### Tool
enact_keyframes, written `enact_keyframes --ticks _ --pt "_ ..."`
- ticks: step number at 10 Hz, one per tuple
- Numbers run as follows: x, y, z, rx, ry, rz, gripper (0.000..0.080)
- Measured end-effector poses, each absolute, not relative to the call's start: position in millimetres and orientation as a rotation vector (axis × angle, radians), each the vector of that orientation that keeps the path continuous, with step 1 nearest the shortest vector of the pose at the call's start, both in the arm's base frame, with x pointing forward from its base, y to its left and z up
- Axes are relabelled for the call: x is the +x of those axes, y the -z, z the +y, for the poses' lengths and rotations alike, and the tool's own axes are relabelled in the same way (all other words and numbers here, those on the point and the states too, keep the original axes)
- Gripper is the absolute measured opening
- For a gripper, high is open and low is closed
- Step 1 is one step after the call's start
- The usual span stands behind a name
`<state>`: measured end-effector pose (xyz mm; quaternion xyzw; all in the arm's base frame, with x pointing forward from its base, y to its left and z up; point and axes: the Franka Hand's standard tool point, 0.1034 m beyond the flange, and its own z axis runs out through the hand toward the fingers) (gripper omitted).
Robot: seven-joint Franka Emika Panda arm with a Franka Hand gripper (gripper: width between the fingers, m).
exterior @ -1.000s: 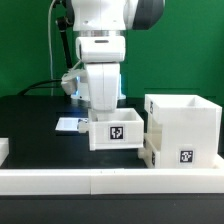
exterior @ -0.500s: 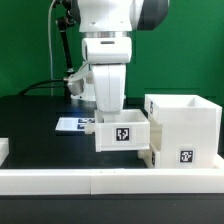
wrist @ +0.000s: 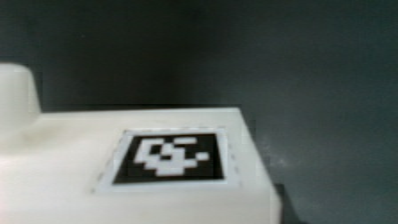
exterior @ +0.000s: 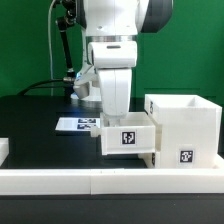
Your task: Assemble drawer
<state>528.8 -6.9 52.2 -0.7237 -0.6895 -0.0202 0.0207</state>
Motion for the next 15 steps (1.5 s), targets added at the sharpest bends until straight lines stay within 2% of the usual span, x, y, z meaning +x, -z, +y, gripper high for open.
enact_keyframes --ticks 15 --pt "525.8 -52.4 1.2 -2.237 0.031 -2.11 0.0044"
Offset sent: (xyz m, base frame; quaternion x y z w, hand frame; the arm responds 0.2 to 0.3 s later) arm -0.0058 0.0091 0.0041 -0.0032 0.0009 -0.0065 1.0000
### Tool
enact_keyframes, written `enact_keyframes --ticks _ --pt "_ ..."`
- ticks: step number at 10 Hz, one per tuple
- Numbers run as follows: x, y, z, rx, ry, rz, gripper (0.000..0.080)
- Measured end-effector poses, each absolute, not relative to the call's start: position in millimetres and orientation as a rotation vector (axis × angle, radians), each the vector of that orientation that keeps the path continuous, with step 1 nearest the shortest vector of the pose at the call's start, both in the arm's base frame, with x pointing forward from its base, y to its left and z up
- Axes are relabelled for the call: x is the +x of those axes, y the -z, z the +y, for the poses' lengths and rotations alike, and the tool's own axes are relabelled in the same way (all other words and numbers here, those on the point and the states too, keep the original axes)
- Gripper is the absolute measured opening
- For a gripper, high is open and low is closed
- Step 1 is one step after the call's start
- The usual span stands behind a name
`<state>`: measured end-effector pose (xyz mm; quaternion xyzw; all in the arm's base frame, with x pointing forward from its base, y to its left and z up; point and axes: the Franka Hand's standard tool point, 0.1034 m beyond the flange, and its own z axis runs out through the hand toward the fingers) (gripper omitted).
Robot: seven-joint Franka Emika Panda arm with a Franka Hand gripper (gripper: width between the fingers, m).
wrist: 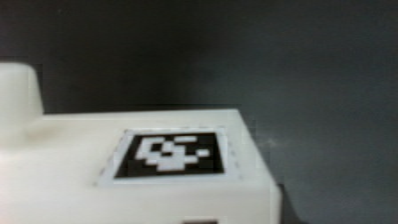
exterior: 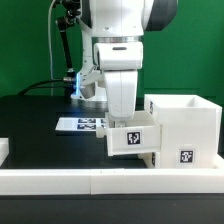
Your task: Assemble drawer
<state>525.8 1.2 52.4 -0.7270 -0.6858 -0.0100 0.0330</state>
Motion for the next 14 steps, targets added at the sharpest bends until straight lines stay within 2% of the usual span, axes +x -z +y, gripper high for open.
enact_keyframes --ticks 4,14 --pt "524 -49.7 2 -2.192 0.055 -2.173 0.0044" --pt "537 -56.3 20 -2.237 0.065 -2.149 0.0044"
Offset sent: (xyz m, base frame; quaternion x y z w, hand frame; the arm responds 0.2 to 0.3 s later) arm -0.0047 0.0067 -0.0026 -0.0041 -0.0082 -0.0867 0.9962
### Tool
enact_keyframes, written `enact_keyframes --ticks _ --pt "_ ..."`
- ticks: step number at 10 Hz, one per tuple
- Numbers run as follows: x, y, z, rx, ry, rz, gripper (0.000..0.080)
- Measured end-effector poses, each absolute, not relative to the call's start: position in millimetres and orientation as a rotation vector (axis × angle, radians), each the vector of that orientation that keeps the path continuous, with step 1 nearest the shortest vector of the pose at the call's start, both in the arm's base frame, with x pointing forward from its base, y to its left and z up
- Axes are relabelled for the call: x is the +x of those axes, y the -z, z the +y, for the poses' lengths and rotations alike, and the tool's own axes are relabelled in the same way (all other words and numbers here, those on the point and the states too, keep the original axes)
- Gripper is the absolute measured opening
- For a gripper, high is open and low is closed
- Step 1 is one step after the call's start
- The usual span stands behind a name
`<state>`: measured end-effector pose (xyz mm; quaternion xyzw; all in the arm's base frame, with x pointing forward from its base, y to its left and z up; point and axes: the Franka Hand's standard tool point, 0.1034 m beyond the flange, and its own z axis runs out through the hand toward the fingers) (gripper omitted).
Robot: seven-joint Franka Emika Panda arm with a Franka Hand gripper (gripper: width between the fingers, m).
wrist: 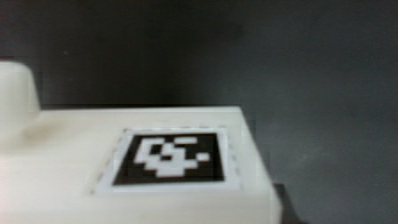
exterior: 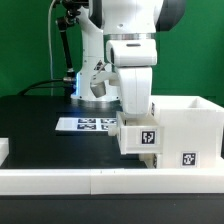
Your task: Assemble drawer
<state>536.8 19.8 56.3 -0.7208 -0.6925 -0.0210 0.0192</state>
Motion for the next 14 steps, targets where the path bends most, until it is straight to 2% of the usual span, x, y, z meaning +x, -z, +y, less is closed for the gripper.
enact_keyframes --ticks 1,2,3,4,5,6,7,8,10,12,14 --pt "537 -56.3 20 -2.237 0.065 -2.149 0.0044" --pt "537 -56.2 19 -2.237 0.065 -2.15 0.0117" --pt "535 -56.4 16 -2.228 0.063 -2.159 0.0256" --pt "535 -59.5 16 -2.234 0.065 -2.157 0.0256" --pt "535 -68.2 18 -2.241 0.073 -2.165 0.0433" --pt "536 -77.8 20 -2.251 0.072 -2.162 0.0433" --pt "538 -85.1 22 -2.258 0.067 -2.158 0.0605" --pt "541 -92.2 23 -2.263 0.058 -2.153 0.0636" --pt "547 -104.5 16 -2.264 0.031 -2.147 0.0646" --pt "561 -112.1 -11 -2.189 -0.003 -2.202 0.0649" --pt "582 -106.5 -20 -2.15 -0.028 -2.235 0.0649"
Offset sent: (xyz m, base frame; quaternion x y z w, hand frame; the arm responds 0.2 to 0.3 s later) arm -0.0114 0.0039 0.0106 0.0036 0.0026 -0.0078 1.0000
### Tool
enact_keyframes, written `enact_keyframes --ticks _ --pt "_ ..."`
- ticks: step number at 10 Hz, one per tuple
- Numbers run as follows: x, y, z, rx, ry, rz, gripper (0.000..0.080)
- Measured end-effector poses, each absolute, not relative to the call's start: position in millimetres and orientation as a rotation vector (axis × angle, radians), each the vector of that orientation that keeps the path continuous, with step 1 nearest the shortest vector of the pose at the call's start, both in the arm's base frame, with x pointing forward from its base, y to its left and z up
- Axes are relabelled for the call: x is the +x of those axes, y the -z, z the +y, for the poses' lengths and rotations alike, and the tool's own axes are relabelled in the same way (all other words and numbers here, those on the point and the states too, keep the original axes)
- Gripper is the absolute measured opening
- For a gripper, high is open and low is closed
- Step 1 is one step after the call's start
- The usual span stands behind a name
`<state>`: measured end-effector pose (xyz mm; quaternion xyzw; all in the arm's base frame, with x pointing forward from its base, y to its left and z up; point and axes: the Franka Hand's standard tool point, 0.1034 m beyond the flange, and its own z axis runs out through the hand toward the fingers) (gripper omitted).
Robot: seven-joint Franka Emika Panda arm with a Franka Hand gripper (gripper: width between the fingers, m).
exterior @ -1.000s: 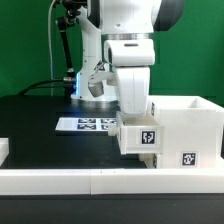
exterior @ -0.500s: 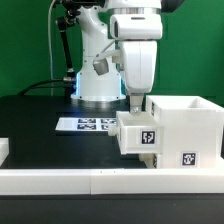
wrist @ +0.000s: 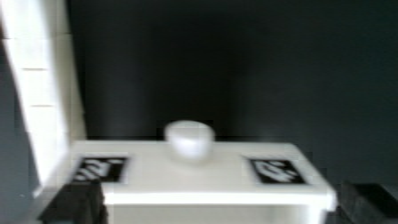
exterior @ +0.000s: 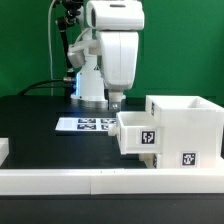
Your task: Assemble drawer
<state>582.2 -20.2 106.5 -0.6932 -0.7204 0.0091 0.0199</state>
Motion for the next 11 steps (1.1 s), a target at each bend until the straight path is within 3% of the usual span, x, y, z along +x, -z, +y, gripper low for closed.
enact_keyframes --ticks 4,7,11 --pt "582 -103.8 -26 -2.132 -0.013 -2.233 0.0649" --pt "582 -88.7 -35 -2.081 0.094 -2.139 0.0649" --pt "578 -66.3 -10 -2.059 0.066 -2.107 0.0649"
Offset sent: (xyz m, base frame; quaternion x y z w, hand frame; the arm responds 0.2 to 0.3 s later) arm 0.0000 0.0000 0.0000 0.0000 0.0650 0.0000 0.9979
